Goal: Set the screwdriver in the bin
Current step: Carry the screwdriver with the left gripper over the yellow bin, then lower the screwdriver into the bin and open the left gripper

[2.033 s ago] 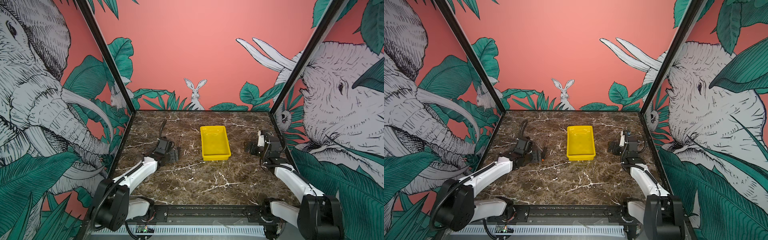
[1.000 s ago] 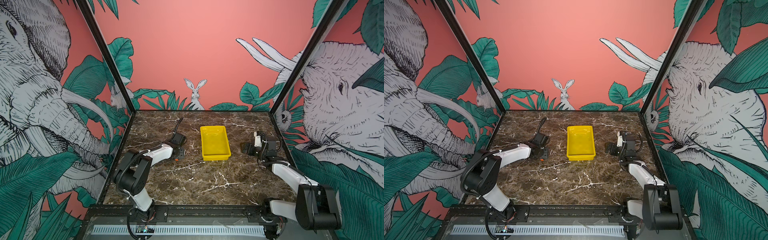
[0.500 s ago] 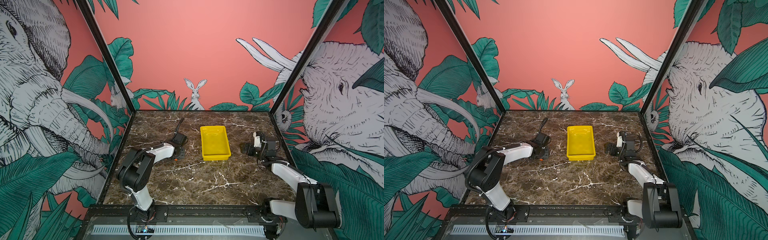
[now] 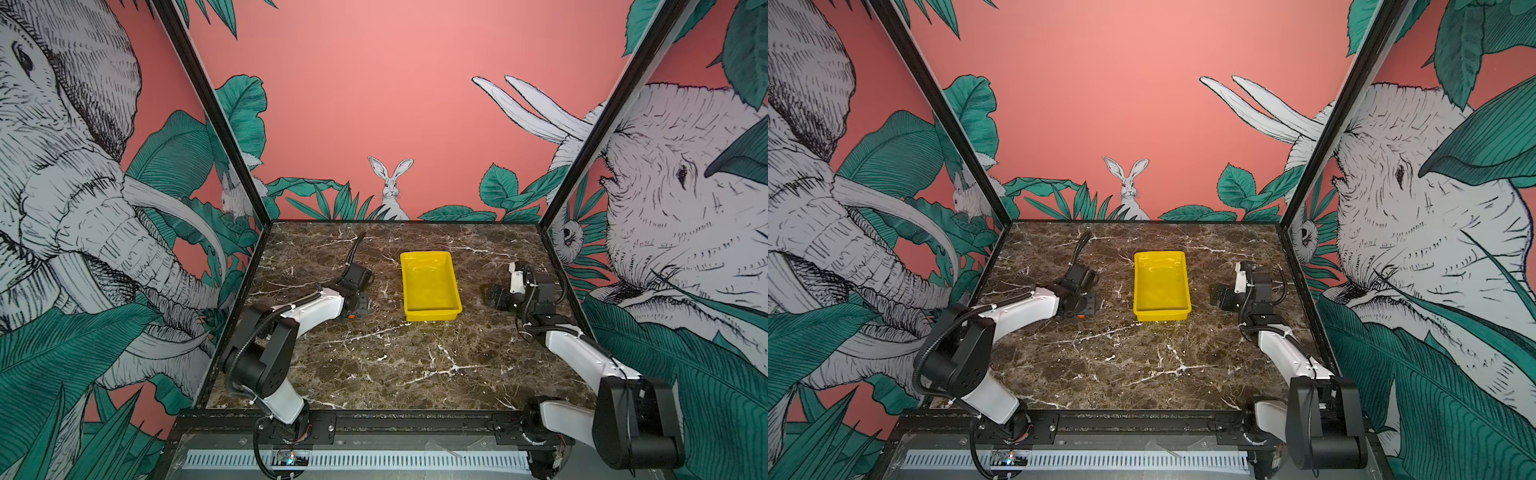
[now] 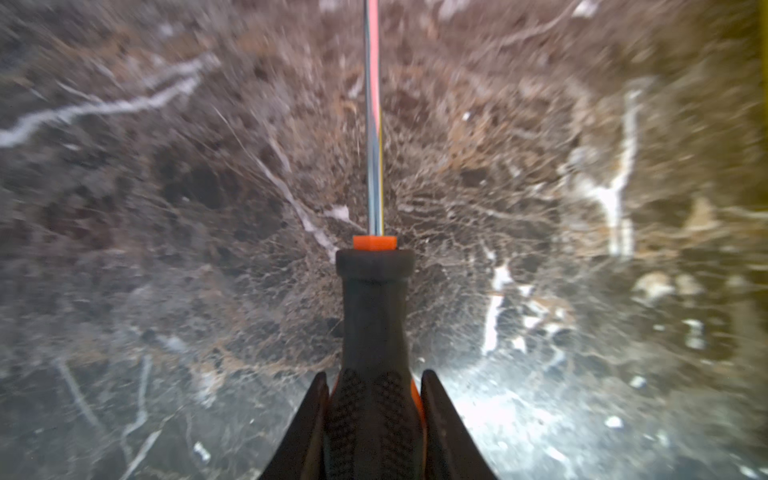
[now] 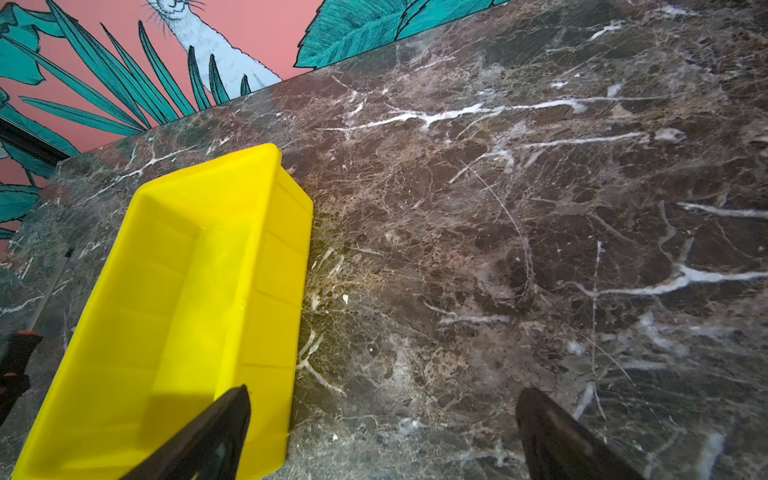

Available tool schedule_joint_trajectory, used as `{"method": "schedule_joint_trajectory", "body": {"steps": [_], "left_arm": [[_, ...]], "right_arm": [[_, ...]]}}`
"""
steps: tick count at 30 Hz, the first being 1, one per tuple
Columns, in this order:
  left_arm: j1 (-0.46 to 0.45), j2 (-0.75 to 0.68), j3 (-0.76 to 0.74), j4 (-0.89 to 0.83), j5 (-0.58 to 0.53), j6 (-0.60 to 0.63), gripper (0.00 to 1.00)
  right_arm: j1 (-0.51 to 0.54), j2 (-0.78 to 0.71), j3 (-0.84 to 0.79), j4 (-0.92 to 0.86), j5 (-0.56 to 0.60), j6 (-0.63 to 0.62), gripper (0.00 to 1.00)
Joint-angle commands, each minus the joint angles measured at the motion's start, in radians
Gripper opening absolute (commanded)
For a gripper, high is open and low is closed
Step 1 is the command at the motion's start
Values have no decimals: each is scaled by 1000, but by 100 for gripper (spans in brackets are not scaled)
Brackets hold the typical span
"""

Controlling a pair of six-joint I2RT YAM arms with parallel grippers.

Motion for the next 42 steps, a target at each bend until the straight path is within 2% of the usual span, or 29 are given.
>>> {"method": "schedule_joint_trajectory", "body": {"steps": [1, 3, 8, 10, 14, 17, 20, 26, 34, 39, 42], "left_arm": [[-60, -83, 27, -55, -107, 19, 0], [-97, -88, 80, -91, -149, 47, 0], [-177, -60, 214, -93, -74, 97, 0], [-244, -38, 260, -74, -57, 107, 0], [-326, 54, 384, -60, -29, 123, 0], [-357, 156, 473, -60, 29, 129, 0], [-375, 241, 539, -79, 42, 123, 0], [-382, 342, 588, -95, 71, 104, 0], [-382, 409, 610, -93, 71, 100, 13], [-382, 443, 638, -114, 71, 95, 29], [-382, 457, 651, -112, 79, 98, 35]], "right_arm": [[0, -14, -20, 36, -6, 13, 99], [0, 0, -8, 30, -7, 12, 99], [0, 5, -11, 23, -21, 11, 99], [0, -11, -23, 22, -27, 13, 99], [0, -59, -42, 24, -38, 20, 99], [0, -86, -55, 32, -38, 25, 99], [0, -98, -57, 20, -43, 25, 99], [-2, -83, -82, 54, -31, 29, 99], [-1, -30, -64, 75, -58, 30, 99], [-1, -3, -57, 89, -67, 33, 99], [-2, 5, -56, 94, -75, 34, 99]]}}
